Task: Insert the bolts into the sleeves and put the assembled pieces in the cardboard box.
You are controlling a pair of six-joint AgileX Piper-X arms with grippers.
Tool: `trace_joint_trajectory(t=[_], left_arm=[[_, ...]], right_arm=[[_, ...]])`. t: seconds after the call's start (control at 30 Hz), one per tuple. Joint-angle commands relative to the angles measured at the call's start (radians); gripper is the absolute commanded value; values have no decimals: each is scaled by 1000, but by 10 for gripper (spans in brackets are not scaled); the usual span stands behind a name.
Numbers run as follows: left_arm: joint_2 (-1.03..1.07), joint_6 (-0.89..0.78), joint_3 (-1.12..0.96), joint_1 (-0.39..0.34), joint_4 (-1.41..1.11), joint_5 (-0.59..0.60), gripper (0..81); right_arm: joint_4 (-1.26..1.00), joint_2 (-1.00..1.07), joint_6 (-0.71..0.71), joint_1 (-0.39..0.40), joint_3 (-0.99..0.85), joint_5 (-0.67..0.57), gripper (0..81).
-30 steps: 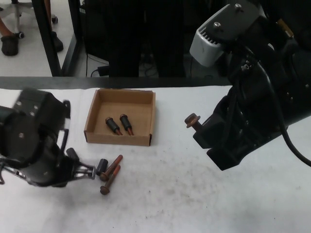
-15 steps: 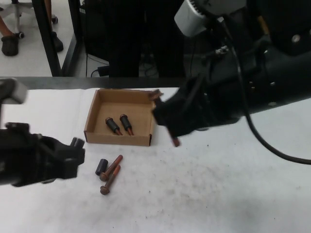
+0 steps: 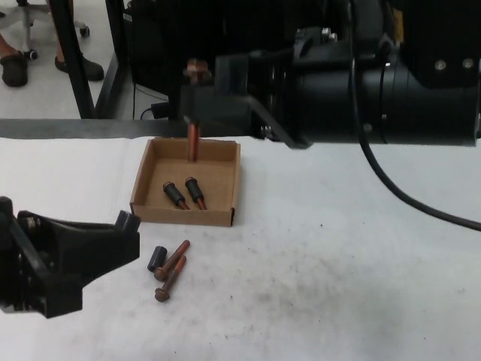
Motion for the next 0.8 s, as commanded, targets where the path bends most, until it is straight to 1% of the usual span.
trace_joint_trajectory(t=[0.0, 0.1, 0.2, 0.37, 0.57, 0.77], left_arm=[[-6, -31, -4, 3, -39, 15, 8], [-6, -95, -4, 3, -137, 14, 8], [-6, -139, -4, 3, -184, 17, 8], [-6, -144, -4, 3, -185, 39, 8], [-6, -153, -4, 3, -187, 41, 8], [-6, -153, -4, 3, -186, 65, 8]], right_arm=[[-40, 2, 16, -2, 0, -9, 2], [-40, 4, 52, -2, 4, -9, 2], [-58, 4, 69, -2, 8, -9, 2], [-118, 16, 94, -2, 8, -9, 2], [-123, 35, 121, 2, 8, -9, 2], [-171, 42, 130, 35, 8, -15, 2]])
